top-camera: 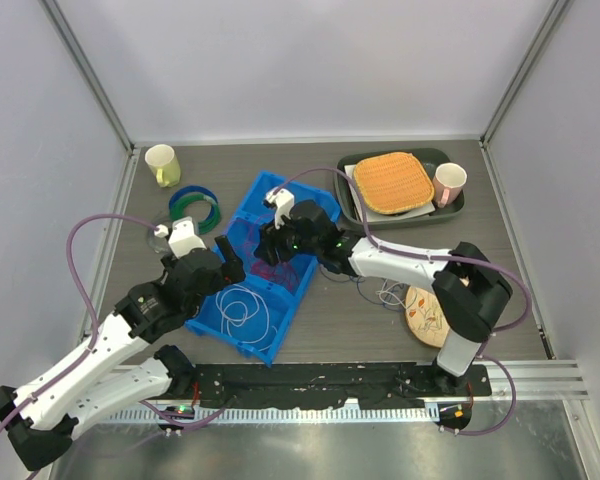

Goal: Untangle the cables

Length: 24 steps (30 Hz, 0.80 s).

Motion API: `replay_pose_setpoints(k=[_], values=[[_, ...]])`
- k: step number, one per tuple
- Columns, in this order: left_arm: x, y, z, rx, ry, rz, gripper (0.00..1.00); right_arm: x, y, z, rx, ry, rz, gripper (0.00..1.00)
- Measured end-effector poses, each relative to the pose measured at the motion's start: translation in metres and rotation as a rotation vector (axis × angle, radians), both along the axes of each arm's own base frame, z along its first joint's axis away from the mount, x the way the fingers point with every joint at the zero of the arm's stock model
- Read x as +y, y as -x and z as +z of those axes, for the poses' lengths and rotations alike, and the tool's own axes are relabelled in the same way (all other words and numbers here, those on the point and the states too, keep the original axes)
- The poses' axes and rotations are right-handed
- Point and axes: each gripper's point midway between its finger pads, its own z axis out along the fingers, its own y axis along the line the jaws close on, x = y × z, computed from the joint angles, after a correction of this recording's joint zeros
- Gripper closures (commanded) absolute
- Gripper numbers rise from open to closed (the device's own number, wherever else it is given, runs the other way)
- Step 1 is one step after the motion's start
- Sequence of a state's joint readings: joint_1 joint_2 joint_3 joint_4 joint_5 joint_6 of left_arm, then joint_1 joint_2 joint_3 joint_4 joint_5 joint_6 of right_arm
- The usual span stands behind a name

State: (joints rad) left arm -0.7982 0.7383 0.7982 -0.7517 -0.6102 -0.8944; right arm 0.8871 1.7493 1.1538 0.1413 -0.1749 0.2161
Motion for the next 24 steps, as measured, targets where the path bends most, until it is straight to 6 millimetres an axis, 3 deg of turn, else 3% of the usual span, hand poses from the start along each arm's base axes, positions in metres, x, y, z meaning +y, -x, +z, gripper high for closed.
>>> replay_pose_setpoints(k=[5,10,13,18,24], values=[[0.000,0.000,0.000,0.001,-0.001,0.000,0.00,-0.017,-0.008,0.034,-0.065,-0.004,-0.114,0.43],[0.000,0.000,0.000,0.002,-0.001,0.000,0.00,-0.051,-0.027,0.061,-0.111,-0.004,-0.321,0.44],[0.000,0.000,0.000,0.001,-0.001,0.000,0.00,-0.070,-0.038,0.056,-0.095,0.029,-0.411,0.44],[0.000,0.000,-0.001,0.004,-0.004,0.000,0.00,-0.097,-0.055,0.031,-0.006,0.122,-0.505,0.48],[-0.001,-0.001,-0.003,0.009,-0.009,-0.001,0.00,-0.099,-0.085,0.022,0.080,0.129,-0.511,0.48]])
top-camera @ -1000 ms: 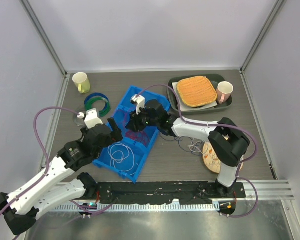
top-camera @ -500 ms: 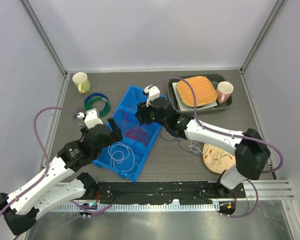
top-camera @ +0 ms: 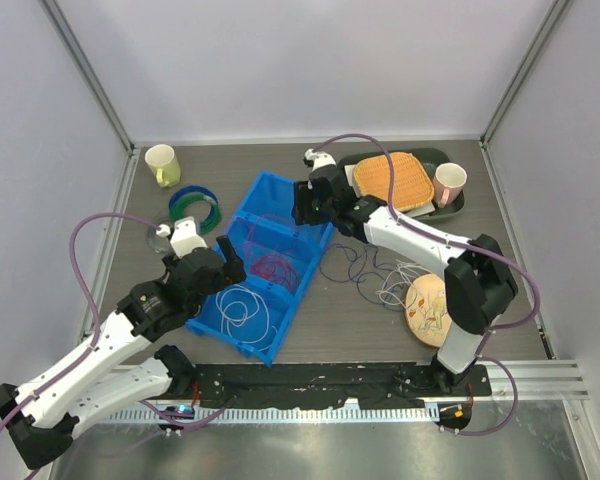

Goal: Untangle the cables

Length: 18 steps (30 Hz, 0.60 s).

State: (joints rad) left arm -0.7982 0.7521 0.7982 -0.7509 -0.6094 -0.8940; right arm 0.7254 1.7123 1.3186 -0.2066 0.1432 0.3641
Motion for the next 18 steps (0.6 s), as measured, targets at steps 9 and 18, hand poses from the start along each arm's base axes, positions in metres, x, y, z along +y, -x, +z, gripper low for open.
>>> replay_pose_setpoints(k=[9,18], values=[[0.000,0.000,-0.001,0.002,-0.004,-0.001,0.00,0.019,-0.026,-0.016,0.114,-0.050,0.071,0.46],[0.000,0.000,-0.001,0.001,-0.004,-0.001,0.00,0.035,-0.010,-0.038,0.241,-0.075,0.146,0.44]])
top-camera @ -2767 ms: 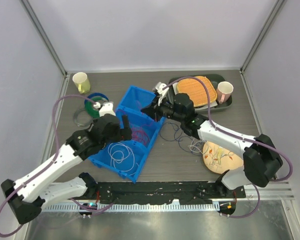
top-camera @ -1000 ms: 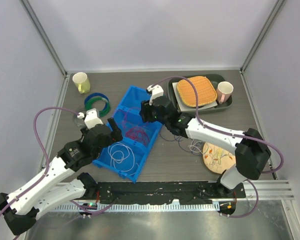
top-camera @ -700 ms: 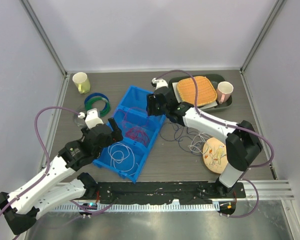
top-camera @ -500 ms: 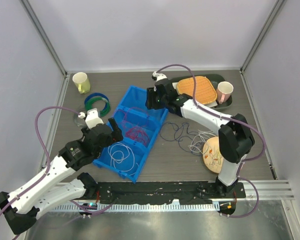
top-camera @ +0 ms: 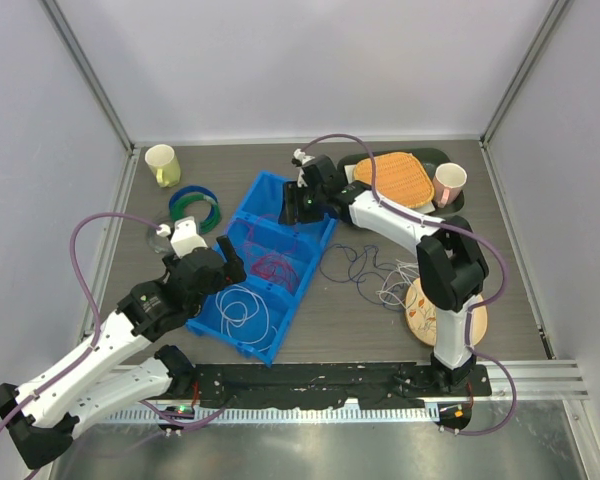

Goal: Untangle the cables

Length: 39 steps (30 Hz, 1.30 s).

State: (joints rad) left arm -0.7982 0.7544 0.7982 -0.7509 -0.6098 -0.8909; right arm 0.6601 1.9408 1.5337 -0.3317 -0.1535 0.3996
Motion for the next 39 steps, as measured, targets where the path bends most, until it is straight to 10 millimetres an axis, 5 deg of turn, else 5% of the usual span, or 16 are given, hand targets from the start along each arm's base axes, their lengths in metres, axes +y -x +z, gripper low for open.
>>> replay_pose_setpoints(k=[22,31,33,35,39], values=[[0.000,0.000,0.000,0.000,-0.001,0.000,0.00,0.038,0.029,0.025,0.066,-0.220,0.205,0.50],[0.001,-0.001,0.000,-0.003,-0.004,0.005,0.00,0.053,0.058,0.027,0.097,-0.254,0.287,0.51],[0.001,-0.001,0.000,-0.002,-0.004,0.005,0.00,0.055,0.062,0.030,0.087,-0.252,0.301,0.55],[0.001,-0.001,0.000,-0.002,-0.004,0.005,0.00,0.057,0.066,0.031,0.069,-0.239,0.314,0.74],[0.001,-0.001,0.000,-0.002,-0.005,0.005,0.00,0.058,0.070,0.028,0.032,-0.189,0.321,0.84]])
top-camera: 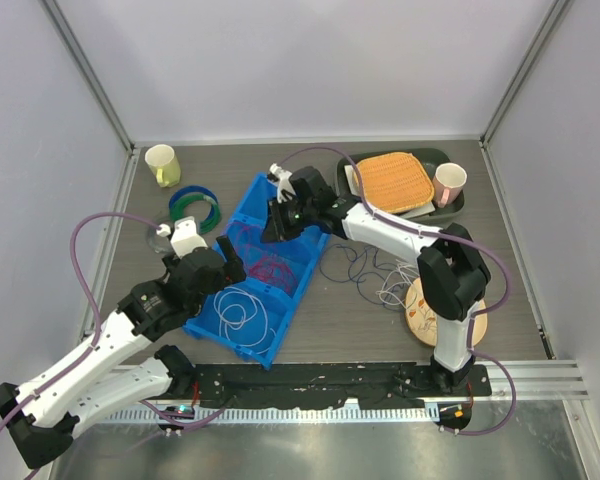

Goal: Untangle the cables

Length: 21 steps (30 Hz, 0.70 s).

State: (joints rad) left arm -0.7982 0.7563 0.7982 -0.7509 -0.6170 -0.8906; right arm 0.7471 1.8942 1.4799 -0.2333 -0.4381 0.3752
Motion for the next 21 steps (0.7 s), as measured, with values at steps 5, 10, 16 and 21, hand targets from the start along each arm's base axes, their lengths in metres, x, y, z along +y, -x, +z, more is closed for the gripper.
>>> replay_pose_setpoints(k=[5,10,16,21], values=[[0.000,0.000,-0.001,0.005,-0.005,0.000,0.00,0.001,0.015,-0.022,-0.022,0.075,-0.007,0.96],[0.000,0.000,-0.002,0.006,-0.007,0.000,0.00,-0.002,0.024,-0.042,-0.052,0.164,-0.032,0.99],[0.000,-0.001,-0.002,0.007,-0.008,0.000,0.00,-0.006,0.024,-0.051,-0.105,0.236,-0.069,0.91],[0.000,-0.001,-0.003,0.009,-0.013,-0.001,0.00,-0.012,0.019,-0.054,-0.139,0.278,-0.098,0.76]])
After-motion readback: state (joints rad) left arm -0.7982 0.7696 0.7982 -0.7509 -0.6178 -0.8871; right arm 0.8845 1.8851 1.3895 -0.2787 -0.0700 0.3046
